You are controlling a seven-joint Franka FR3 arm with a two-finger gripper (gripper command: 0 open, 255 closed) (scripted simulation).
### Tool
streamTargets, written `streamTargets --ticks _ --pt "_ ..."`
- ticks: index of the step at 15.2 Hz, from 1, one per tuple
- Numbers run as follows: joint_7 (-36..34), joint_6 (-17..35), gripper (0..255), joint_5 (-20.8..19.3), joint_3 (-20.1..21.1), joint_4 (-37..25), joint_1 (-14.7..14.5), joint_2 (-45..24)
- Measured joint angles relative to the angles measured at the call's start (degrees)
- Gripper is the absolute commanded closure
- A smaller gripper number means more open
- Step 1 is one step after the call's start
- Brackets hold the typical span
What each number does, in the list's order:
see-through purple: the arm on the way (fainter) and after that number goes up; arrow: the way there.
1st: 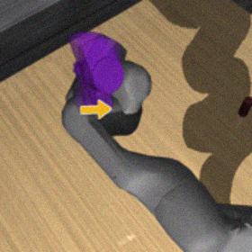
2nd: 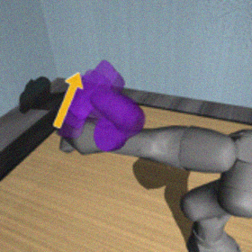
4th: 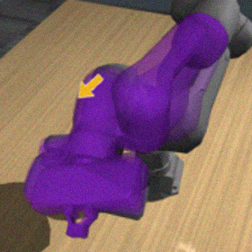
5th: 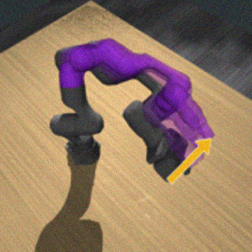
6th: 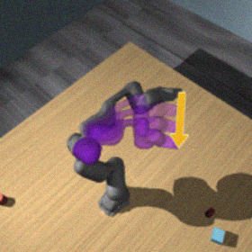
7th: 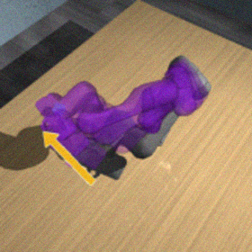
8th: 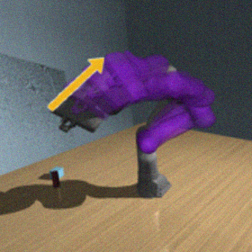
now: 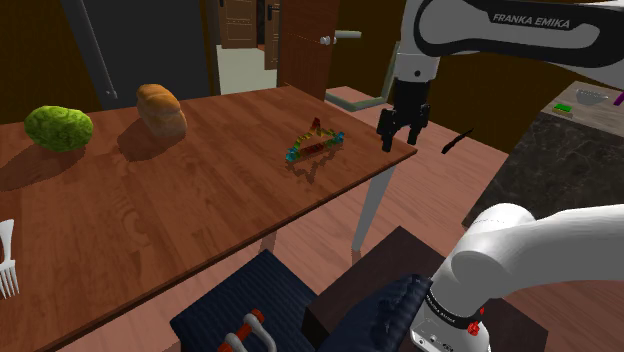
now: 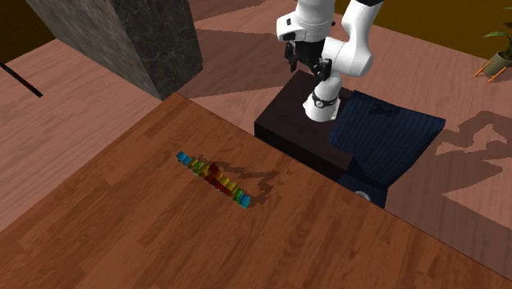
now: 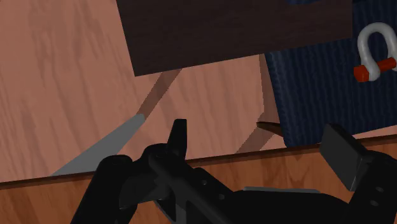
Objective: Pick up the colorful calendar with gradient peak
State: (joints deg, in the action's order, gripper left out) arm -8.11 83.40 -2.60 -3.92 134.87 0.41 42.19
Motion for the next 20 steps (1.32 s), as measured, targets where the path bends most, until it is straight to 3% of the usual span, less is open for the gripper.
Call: streamTargets --ticks 3,8,14,20 --pt "-2.54 1.23 0 1.07 0.52 -1.01 0.49 -2.38" --pt "-12.74 6.26 0 4.98 2.37 -5.93 2.12 -12.71" --pt "-24.13 12.21 0 8.57 3.03 -14.11 4.06 -26.63" --pt "-34.62 14.97 0 11.55 2.3 -23.76 5.75 -38.51"
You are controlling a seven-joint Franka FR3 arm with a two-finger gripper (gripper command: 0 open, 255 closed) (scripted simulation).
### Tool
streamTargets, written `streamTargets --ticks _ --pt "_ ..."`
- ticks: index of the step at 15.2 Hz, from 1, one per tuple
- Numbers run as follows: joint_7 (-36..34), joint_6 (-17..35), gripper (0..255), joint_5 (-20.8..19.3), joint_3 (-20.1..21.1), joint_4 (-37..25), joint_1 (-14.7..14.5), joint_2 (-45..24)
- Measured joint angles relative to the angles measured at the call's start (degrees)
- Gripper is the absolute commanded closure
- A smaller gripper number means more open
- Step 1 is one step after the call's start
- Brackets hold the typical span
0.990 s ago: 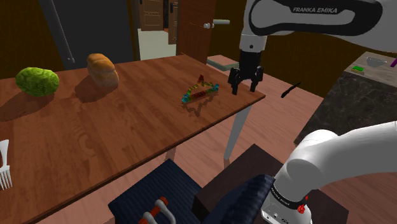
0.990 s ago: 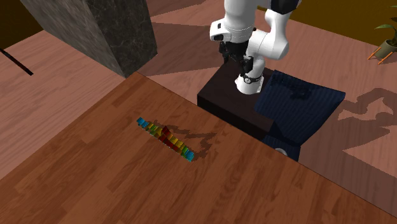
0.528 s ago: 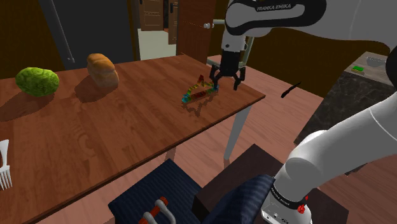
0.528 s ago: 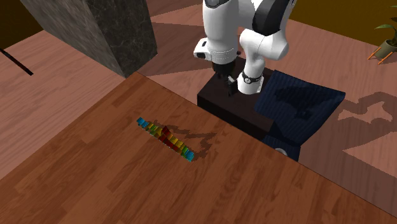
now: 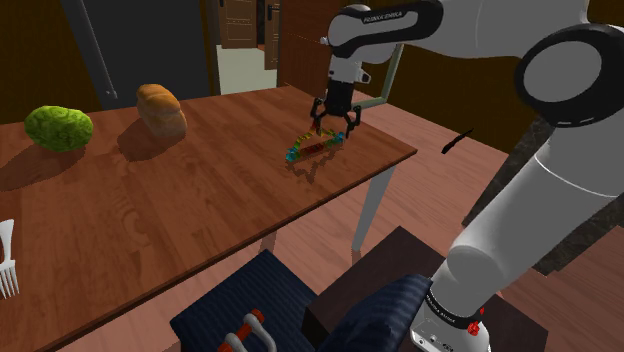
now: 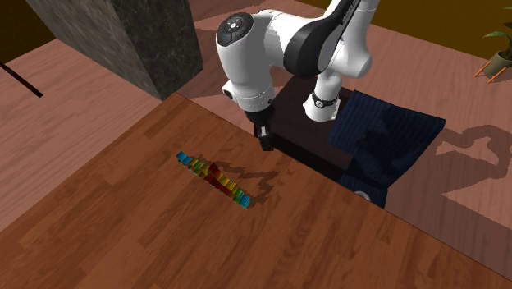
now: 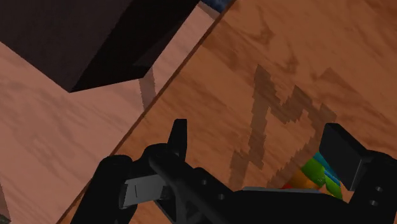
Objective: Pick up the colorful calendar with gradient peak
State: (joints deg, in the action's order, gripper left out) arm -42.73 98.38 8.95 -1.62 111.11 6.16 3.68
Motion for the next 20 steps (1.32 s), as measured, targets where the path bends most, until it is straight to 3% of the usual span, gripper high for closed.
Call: streamTargets --ticks 15,20 --pt "-22.28 1.82 0 9.5 -4.96 -30.06 5.37 -29.41" --pt "-23.34 3.92 0 9.9 -5.67 -31.29 6.09 -32.08"
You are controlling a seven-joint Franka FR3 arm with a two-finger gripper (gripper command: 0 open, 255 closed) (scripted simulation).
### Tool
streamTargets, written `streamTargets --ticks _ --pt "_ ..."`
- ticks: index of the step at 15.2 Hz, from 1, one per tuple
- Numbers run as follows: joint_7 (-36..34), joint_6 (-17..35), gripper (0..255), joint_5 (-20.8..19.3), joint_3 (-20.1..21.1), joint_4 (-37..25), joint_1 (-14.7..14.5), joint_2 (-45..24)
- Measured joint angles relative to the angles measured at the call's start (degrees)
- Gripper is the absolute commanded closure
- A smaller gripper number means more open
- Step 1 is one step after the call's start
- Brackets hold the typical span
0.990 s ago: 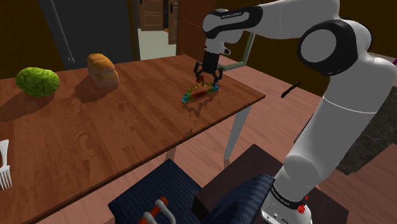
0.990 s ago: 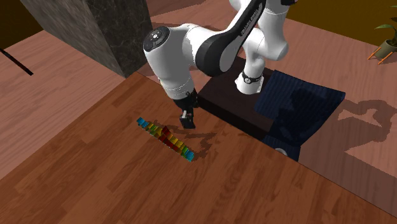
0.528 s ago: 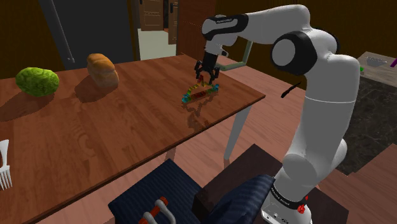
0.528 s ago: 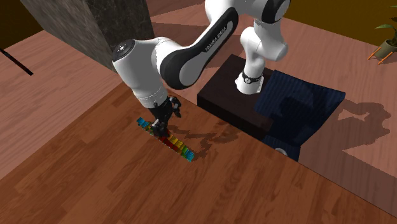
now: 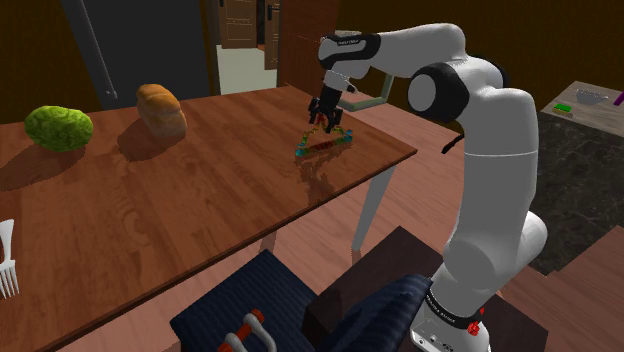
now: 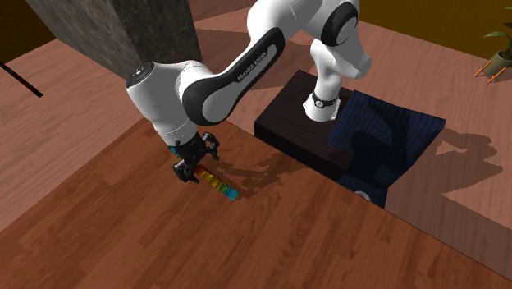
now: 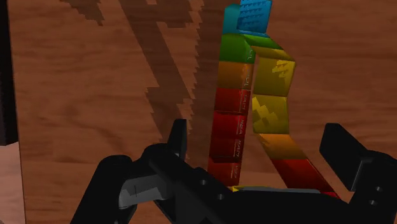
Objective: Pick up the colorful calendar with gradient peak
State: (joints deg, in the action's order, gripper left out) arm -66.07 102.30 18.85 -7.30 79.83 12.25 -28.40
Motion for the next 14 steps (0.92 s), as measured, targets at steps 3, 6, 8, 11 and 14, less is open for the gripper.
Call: streamTargets --ticks 3,6,8,11,14 --pt "0.84 2.87 0 0.26 -0.01 1.71 0.07 -0.1" --pt "0.85 2.83 255 0.28 0.12 2.21 -0.06 -0.42" --pt "0.9 2.41 255 0.4 0.16 1.44 0.06 -0.82" --pt "1.11 2.38 255 0.3 0.09 2.24 0.13 -0.28" --pt "1.13 2.35 255 0.22 0.01 2.9 0.14 0.23"
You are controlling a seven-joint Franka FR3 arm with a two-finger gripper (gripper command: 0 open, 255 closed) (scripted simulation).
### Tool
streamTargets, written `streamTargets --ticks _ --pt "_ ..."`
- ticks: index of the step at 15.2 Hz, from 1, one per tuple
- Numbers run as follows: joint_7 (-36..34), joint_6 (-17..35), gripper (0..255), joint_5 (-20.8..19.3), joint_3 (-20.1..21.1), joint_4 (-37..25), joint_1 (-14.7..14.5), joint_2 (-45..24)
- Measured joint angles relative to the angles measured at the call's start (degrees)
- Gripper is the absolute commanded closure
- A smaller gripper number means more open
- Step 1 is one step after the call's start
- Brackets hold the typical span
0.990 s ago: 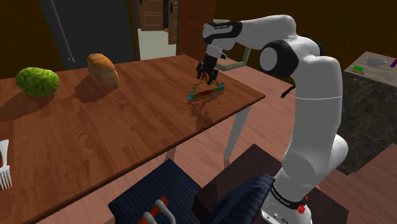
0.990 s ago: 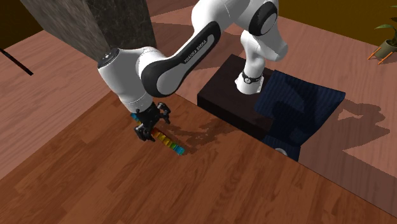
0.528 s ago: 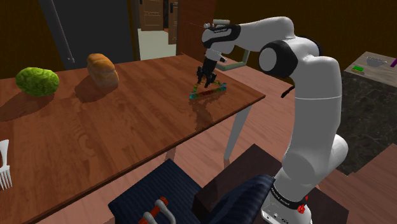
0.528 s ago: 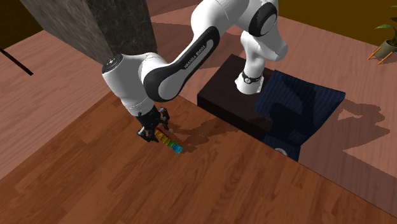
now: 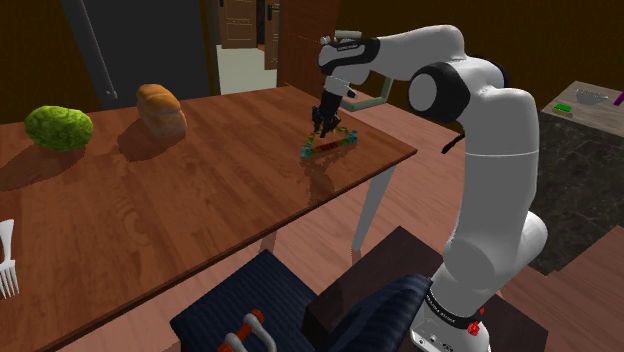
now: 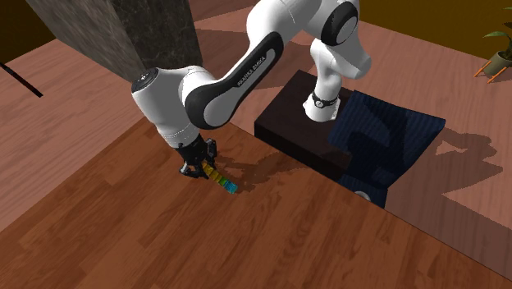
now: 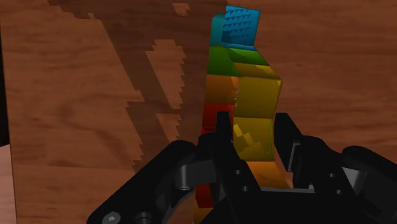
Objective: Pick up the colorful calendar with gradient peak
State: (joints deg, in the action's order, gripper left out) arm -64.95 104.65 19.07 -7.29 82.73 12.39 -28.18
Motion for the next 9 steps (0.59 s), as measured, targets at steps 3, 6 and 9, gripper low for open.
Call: streamTargets --ticks 3,6,9 --pt "-0.55 -0.07 255 -0.12 -0.04 -0.4 -0.18 -0.42" --pt "-1.14 -2.0 255 -0.37 -0.12 -1.84 -0.09 -0.44" --pt "-1.69 -3.88 255 -0.56 -0.17 -3.17 -0.06 0.09"
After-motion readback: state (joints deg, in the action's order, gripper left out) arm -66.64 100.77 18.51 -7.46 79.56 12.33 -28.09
